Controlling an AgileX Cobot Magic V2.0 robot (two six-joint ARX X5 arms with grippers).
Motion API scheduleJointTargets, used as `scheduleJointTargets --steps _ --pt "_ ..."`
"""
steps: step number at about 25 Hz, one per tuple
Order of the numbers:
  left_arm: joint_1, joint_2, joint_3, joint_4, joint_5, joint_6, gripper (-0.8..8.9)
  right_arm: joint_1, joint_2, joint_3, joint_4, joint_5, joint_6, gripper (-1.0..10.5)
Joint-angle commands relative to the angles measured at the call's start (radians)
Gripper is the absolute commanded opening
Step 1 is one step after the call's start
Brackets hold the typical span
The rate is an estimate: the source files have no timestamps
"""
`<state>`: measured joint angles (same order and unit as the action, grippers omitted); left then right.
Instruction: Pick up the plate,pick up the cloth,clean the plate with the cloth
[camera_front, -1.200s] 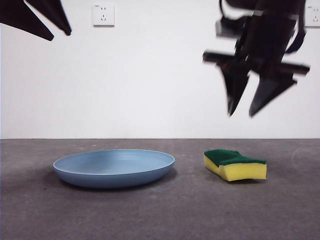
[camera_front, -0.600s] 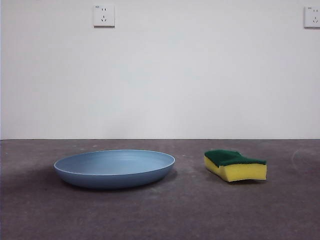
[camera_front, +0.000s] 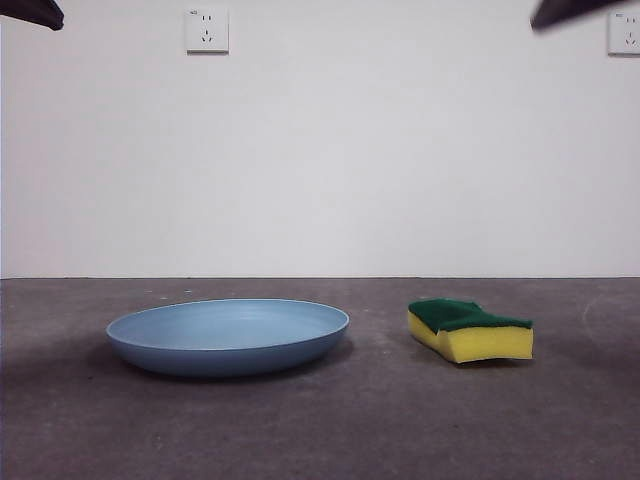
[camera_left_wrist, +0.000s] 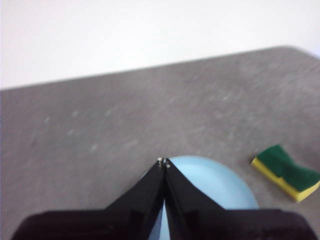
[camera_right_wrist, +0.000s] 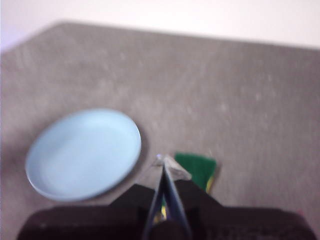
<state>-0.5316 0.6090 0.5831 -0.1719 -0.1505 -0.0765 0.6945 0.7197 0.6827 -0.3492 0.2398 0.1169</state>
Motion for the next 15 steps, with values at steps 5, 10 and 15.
scheduleJointTargets --steps 5,10,15 --pt "-0.005 0.007 -0.035 -0.058 0.021 0.018 0.0 0.0 0.008 -0.005 0.018 0.002 0.01 0.0" --pt "-0.005 0.019 -0.035 -0.187 0.022 0.018 -0.01 0.0 0.008 -0.005 0.018 0.002 0.01 0.0" --pt "-0.005 0.019 -0.035 -0.252 0.022 0.018 -0.01 0.0 0.008 -0.005 0.018 0.002 0.01 0.0"
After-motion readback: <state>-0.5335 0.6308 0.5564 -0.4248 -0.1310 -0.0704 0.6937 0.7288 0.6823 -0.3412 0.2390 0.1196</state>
